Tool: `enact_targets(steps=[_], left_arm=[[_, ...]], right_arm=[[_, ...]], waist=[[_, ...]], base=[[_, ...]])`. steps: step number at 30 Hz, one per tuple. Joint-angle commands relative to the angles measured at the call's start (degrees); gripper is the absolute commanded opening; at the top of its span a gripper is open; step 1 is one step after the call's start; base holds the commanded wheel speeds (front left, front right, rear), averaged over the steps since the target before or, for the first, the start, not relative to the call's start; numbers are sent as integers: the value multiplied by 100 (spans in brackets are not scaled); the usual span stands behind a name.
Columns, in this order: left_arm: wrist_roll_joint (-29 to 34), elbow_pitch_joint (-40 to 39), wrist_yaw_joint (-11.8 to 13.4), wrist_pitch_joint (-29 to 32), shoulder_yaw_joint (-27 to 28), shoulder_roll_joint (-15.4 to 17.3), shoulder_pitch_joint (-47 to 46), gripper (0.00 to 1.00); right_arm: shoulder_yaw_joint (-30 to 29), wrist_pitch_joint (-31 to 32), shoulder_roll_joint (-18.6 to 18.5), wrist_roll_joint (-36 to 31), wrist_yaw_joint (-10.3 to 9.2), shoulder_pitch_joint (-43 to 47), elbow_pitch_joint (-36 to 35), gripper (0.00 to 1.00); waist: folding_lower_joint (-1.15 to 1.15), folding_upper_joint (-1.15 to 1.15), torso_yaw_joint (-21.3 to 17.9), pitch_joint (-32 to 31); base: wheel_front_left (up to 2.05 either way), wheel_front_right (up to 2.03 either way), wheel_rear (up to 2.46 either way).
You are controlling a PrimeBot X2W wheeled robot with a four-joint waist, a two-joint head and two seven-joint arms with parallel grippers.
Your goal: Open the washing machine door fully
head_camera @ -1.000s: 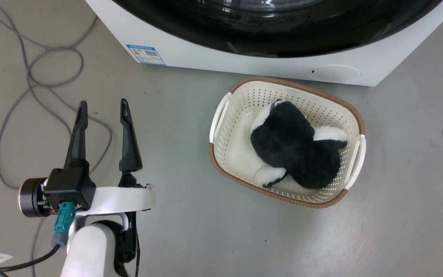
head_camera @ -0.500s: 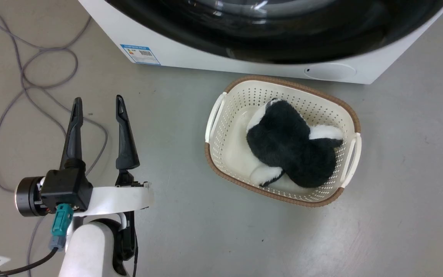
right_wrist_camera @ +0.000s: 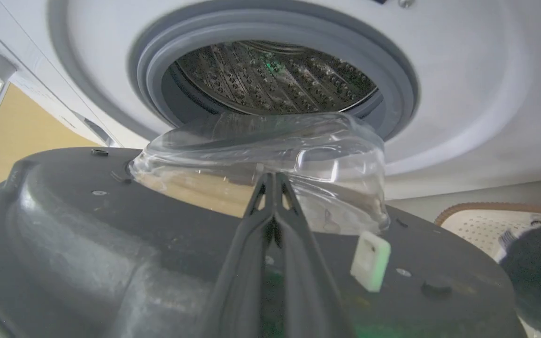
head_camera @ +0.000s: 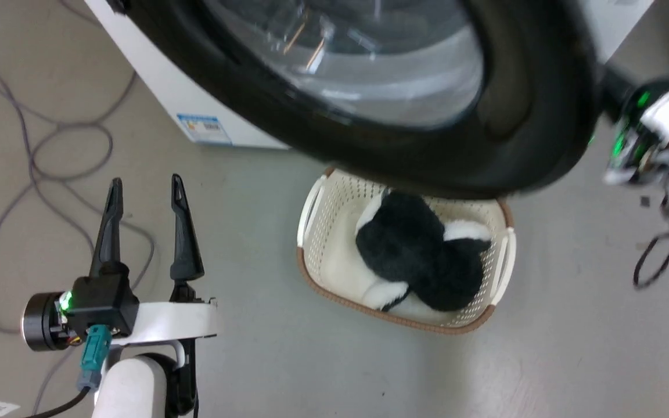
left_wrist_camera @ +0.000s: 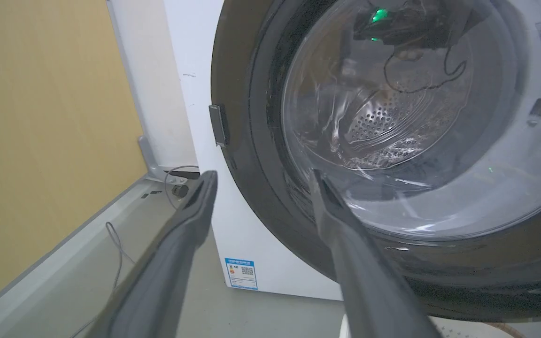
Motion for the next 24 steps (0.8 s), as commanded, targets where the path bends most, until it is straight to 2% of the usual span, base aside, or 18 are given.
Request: enact_targets(steps=[1,24], left_arm=[[47,29,-39,-30,21,4,77,100],[102,336,-149,-30,-85,4,611,100]], right_arm=[[78,105,67,83,10,283,-176,0],[981,821,532,301,10,2630,-2164,0]], waist=[[0,0,-61,-169],[0,0,-90,-1110]], base=[[0,0,0],[0,0,0]])
